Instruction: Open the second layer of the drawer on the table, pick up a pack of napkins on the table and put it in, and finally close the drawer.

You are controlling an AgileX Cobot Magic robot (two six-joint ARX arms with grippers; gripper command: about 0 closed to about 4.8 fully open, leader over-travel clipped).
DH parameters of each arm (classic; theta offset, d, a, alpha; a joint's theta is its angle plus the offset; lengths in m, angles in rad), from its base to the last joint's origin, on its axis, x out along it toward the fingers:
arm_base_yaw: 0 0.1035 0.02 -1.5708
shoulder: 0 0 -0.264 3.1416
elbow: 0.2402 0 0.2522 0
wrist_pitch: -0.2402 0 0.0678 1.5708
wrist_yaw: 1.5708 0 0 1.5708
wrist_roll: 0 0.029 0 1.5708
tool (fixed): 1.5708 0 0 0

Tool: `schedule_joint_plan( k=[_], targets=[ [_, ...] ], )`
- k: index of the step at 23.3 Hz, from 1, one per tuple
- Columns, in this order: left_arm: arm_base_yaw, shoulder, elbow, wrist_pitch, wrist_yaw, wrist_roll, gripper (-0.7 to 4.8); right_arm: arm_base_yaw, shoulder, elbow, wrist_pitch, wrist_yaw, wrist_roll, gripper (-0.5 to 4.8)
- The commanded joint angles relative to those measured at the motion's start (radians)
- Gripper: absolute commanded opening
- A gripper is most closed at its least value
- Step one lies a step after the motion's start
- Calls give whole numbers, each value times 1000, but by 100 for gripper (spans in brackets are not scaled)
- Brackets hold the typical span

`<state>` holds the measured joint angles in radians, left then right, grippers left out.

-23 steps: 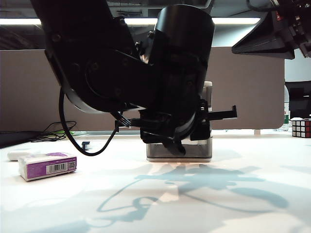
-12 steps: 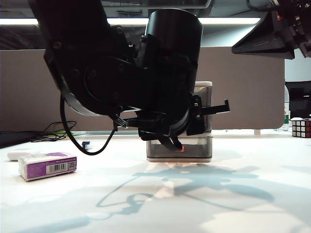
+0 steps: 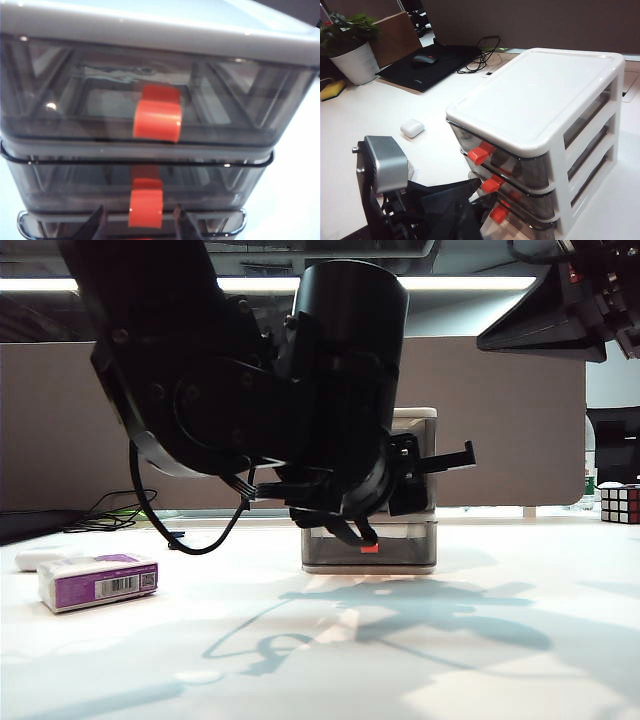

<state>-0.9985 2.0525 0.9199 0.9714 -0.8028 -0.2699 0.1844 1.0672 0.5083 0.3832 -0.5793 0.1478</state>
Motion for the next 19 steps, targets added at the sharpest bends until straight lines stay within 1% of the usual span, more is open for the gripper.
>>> schedule_joint_plan(
  k=[1, 7, 13, 19],
  targets=[
    [4, -1, 3, 22, 3, -4, 166, 2, -2, 6, 10, -3, -3, -5],
    [5, -1, 23, 14, 8, -3, 166, 2, -2, 6, 10, -4, -3, -5],
    [12, 5, 50, -27, 11, 7, 166, 2, -2, 6, 10, -4, -3, -5],
    [22, 24, 50, -28, 15, 5, 166, 2, -2, 6, 10, -4, -3, -5]
  ],
)
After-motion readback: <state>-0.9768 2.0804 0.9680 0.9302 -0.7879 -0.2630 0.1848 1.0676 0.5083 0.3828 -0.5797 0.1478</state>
